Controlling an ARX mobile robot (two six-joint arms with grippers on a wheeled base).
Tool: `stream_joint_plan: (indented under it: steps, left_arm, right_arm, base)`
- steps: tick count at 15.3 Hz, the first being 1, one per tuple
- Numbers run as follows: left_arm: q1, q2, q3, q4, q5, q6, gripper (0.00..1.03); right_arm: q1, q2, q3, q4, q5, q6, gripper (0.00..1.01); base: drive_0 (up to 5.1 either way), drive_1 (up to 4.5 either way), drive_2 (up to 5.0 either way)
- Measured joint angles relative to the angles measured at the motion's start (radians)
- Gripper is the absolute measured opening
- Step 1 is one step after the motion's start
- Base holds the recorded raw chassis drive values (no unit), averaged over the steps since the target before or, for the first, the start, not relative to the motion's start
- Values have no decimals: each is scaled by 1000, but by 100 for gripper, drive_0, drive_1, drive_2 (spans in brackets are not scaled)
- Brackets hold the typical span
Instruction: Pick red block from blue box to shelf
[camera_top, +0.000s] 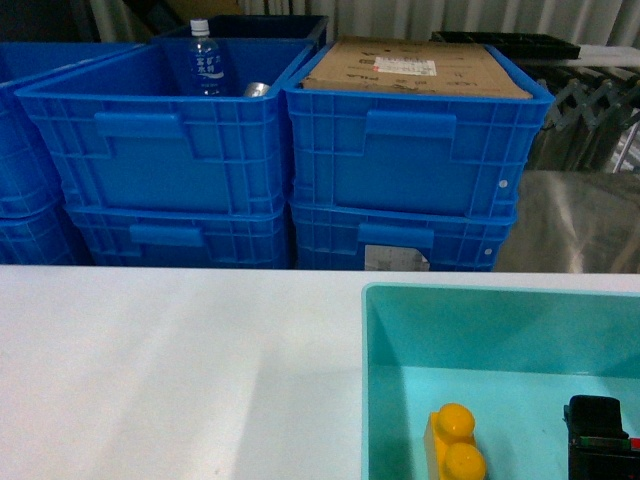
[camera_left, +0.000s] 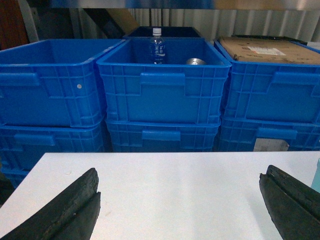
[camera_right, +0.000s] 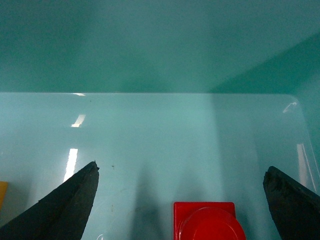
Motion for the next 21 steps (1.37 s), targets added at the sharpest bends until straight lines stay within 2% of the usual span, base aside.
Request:
stream_joint_plan:
  steps: [9,15,21]
  left_arm:
    - [0,0,0,0,0,0,98]
    - [0,0,0,0,0,0,98]
    - [0,0,0,0,0,0,98]
  right_arm:
    - [3,127,33,85,6,13,98]
    - [-61,190,61,127,-33,24,98]
    - [-45,223,61,143,-45,32,98]
  base:
    - [0,0,0]
    - [0,0,0]
    - [0,0,0]
